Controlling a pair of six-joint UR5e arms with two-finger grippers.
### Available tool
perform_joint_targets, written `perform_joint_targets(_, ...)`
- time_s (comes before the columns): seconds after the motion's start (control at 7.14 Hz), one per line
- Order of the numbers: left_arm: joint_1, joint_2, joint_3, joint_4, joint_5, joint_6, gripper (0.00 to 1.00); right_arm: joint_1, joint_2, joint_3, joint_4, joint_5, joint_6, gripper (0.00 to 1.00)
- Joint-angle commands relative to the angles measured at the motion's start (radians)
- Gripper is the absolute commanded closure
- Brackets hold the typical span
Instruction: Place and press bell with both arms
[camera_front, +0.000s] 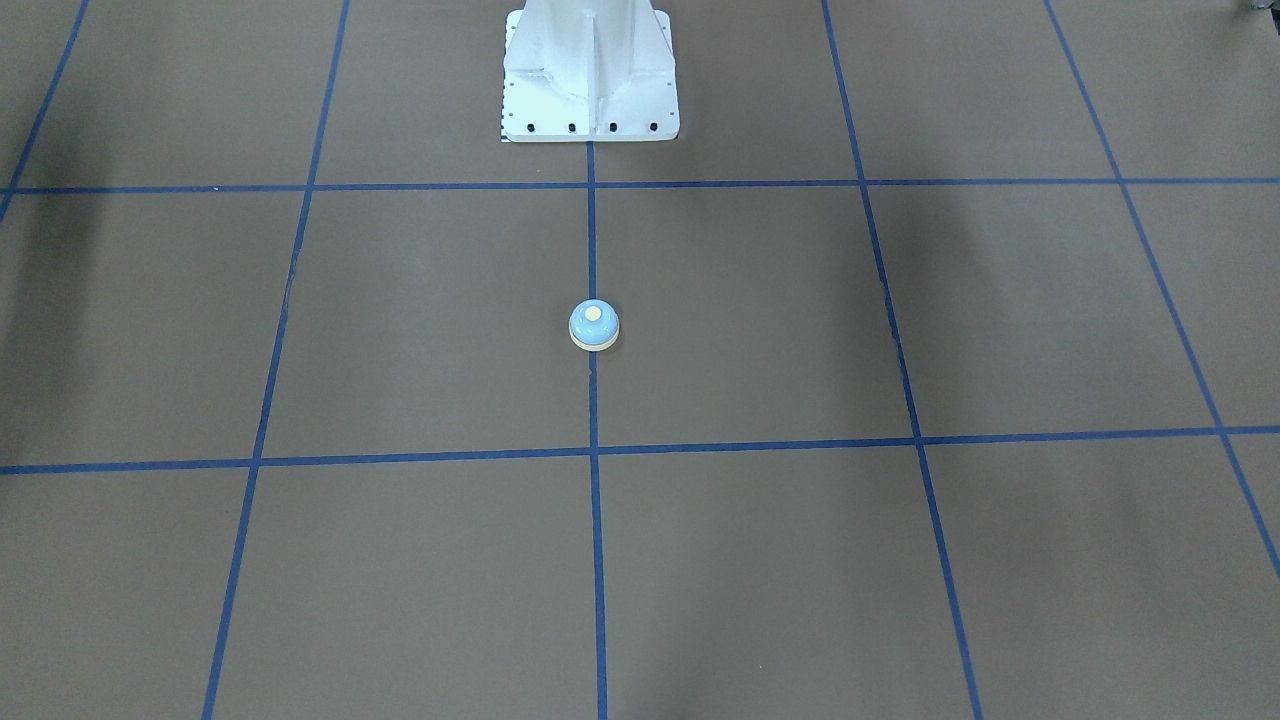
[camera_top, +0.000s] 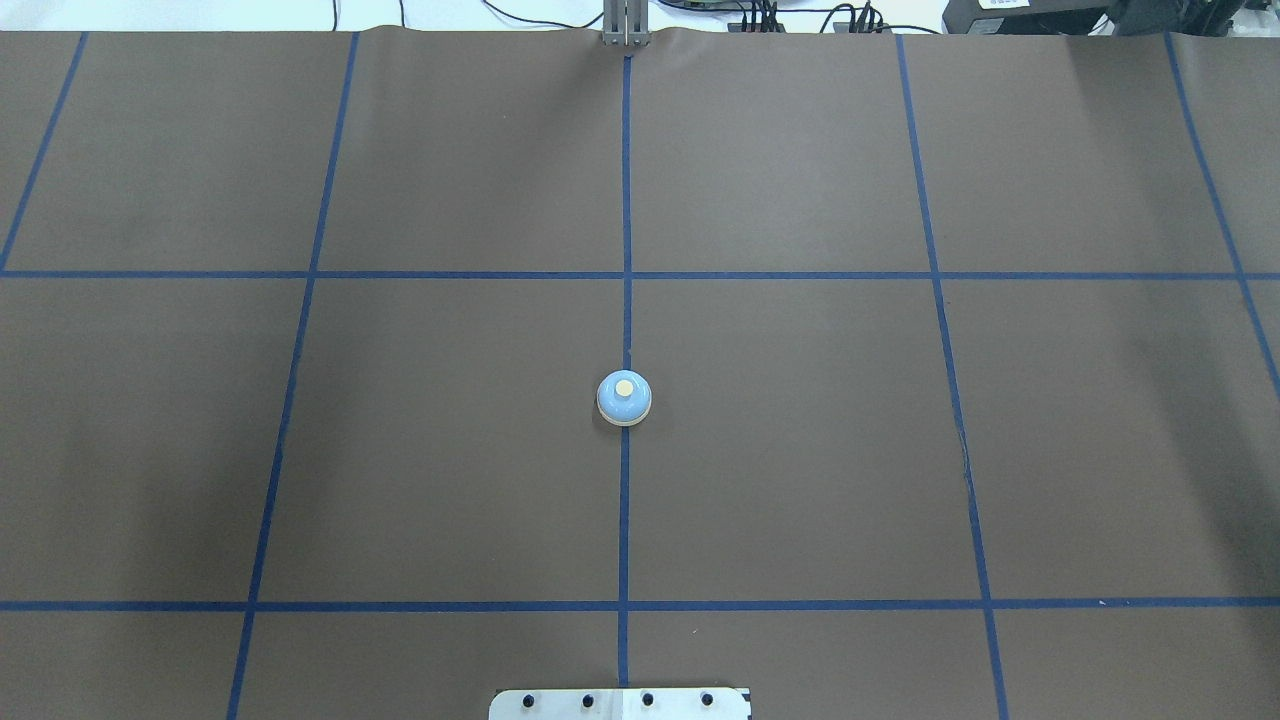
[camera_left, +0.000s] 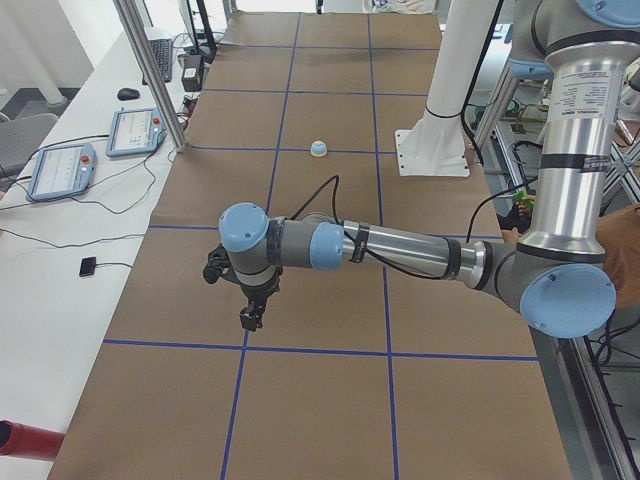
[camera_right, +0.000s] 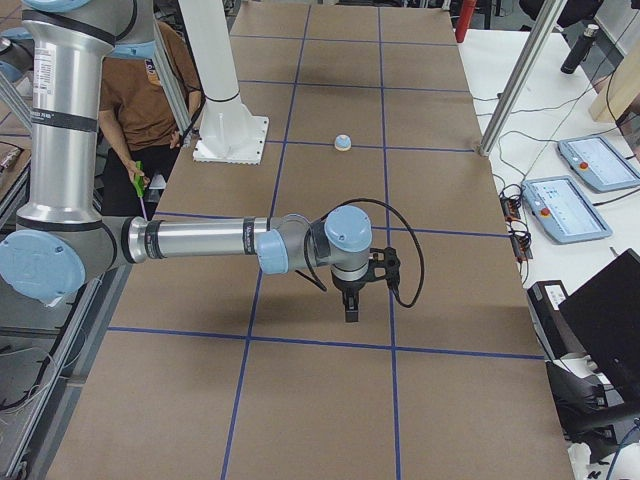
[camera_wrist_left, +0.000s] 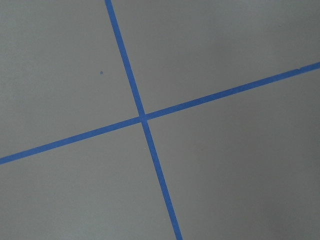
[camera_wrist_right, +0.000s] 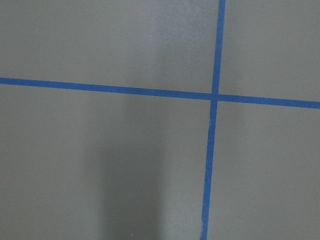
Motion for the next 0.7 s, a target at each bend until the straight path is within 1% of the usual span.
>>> perform_joint_targets(0.0, 0.0, 0.0, -0.003, -0.001, 0.002, 0.002, 0.0, 0.0, 0.006, -0.001, 0.0, 0.003, 0.002, 0.0)
perform_joint_targets(0.28, 0.002, -0.003, 0.003, -0.001, 0.002, 0.002, 0.0, -0.005, 0.007, -0.001, 0.002, 0.004, 0.002, 0.0)
perform_joint_targets(0.56, 0.0, -0.008, 0.008, -0.001, 0.004, 0.002, 0.0, -0.009, 0.007, -0.008, 0.044, 0.004, 0.002, 0.0)
